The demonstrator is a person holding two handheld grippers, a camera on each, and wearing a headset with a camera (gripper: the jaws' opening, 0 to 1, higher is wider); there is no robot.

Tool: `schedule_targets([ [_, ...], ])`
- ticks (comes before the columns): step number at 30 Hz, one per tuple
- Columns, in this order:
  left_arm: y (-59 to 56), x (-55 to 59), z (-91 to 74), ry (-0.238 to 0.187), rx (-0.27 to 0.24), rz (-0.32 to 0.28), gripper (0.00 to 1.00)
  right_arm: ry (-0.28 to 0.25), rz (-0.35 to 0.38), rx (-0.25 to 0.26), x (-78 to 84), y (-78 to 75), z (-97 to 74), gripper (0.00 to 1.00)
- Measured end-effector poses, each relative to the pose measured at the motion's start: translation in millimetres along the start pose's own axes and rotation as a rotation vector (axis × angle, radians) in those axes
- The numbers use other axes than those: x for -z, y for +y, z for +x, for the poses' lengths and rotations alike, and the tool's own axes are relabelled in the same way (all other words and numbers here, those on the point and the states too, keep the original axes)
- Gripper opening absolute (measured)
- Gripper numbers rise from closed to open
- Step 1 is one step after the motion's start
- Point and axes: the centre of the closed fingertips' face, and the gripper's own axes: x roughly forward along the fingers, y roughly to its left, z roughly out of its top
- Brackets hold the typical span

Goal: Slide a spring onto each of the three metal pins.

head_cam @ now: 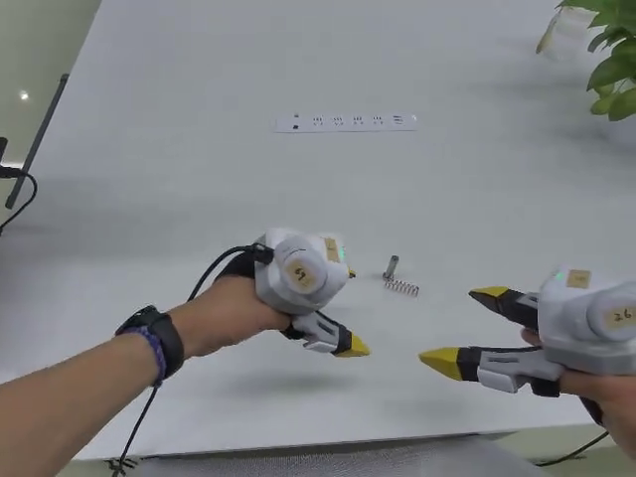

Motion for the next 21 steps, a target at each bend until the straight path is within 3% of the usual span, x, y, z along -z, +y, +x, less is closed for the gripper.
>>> schedule_targets([
  [6,2.8,0.4,21.4,0.02,0.014,0.02,0.56,0.005,0.004,0.005,2.5,-0.8,-1.7,0.7],
  [16,6.1,2.3,52.8,0.086,0.03,0.113,0.54,0.016,0.017,-0.002,9.4,1.9,-0.4,0.7],
  [21,12.1,3.9,65.3,0.095,0.027,0.102,0.55,0.021,0.021,-0.006,11.0,3.2,-0.1,0.69],
])
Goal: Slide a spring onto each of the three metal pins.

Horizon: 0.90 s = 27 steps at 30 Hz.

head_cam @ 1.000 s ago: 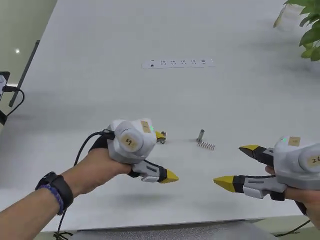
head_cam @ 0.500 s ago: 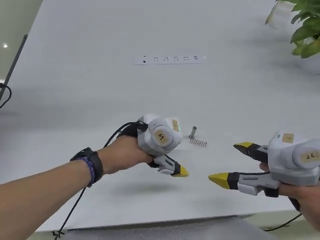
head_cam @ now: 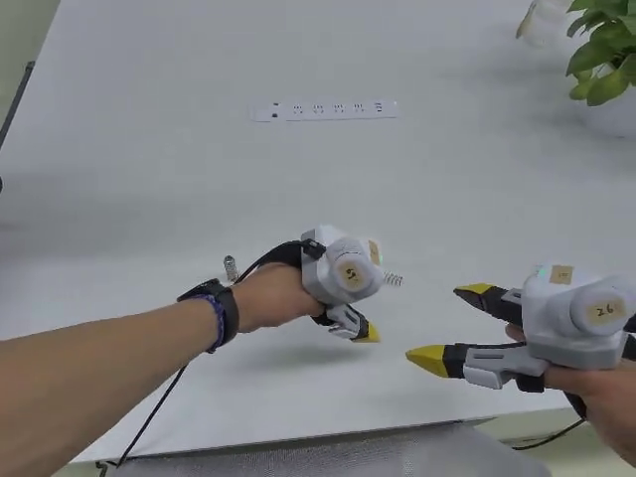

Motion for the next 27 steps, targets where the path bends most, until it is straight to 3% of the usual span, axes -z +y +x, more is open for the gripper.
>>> schedule_targets([
  [16,7.8,-11.1,27.5,-0.024,-0.008,-0.02,0.6,0.017,0.031,0.008,12.0,-6.2,-4.0,0.68],
  [27,13.8,-7.7,38.0,-0.01,-0.004,-0.046,0.61,0.014,0.043,-0.001,12.6,-6.1,-1.6,0.68],
])
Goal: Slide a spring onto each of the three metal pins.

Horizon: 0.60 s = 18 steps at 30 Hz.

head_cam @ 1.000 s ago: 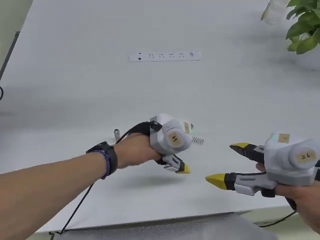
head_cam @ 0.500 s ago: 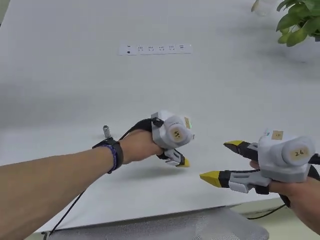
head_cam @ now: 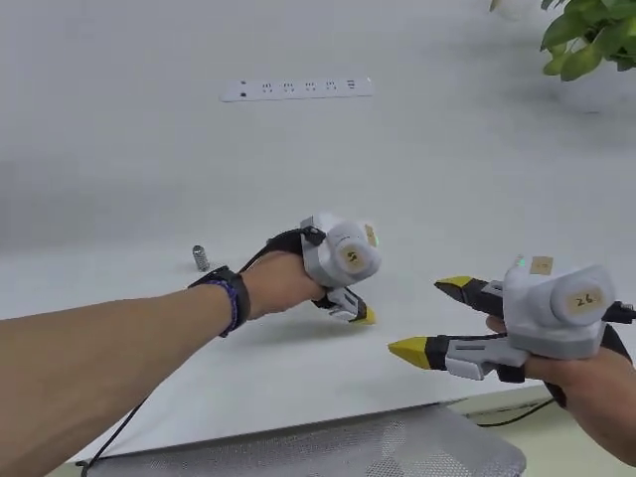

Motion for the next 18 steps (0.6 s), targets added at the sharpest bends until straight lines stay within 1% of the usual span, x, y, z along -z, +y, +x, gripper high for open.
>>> schedule_targets([
  [5,-3.8,4.7,5.5,0.016,0.02,-0.008,0.6,0.001,0.002,-0.002,0.0,-0.5,-0.2,0.67],
  [10,-8.8,4.0,3.9,0.015,0.034,-0.006,0.58,-0.004,0.008,0.004,0.4,-2.7,-1.4,0.66],
  [12,-10.3,7.3,4.1,0.027,0.041,-0.002,0.56,-0.004,0.011,0.005,1.2,-2.2,-1.2,0.66],
  [14,-11.2,8.9,4.1,0.03,0.046,-0.008,0.54,-0.003,0.011,0.004,1.8,-1.8,-0.9,0.66],
  [16,-10.5,11.1,4.3,0.038,0.044,-0.009,0.52,-0.004,0.013,0.003,2.0,-1.1,-0.7,0.66],
  [18,-10.2,12.3,4.2,0.041,0.044,-0.009,0.46,-0.004,0.013,0.003,2.4,-1.2,-0.3,0.66],
])
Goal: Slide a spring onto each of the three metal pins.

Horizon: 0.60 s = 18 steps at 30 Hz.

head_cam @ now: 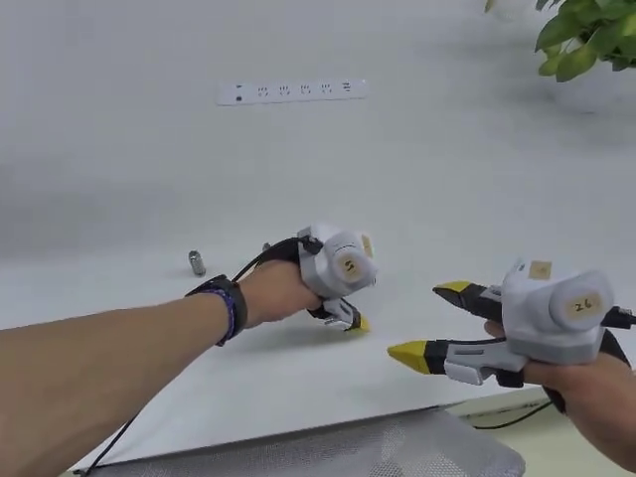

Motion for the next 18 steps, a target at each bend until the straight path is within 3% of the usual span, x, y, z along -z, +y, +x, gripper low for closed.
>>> schedule_targets([
  [4,3.4,8.1,0.1,0.024,-0.012,-0.005,0.37,0.002,0.001,0.0,0.7,0.4,-0.2,0.65],
  [13,13.6,7.6,-1.4,0.0,-0.057,-0.086,0.16,-0.001,0.009,0.005,0.7,-0.8,-1.2,0.64],
  [18,16.6,7.5,-1.5,-0.002,-0.075,-0.094,0.05,0.001,0.007,0.006,1.4,-0.7,-1.5,0.64],
])
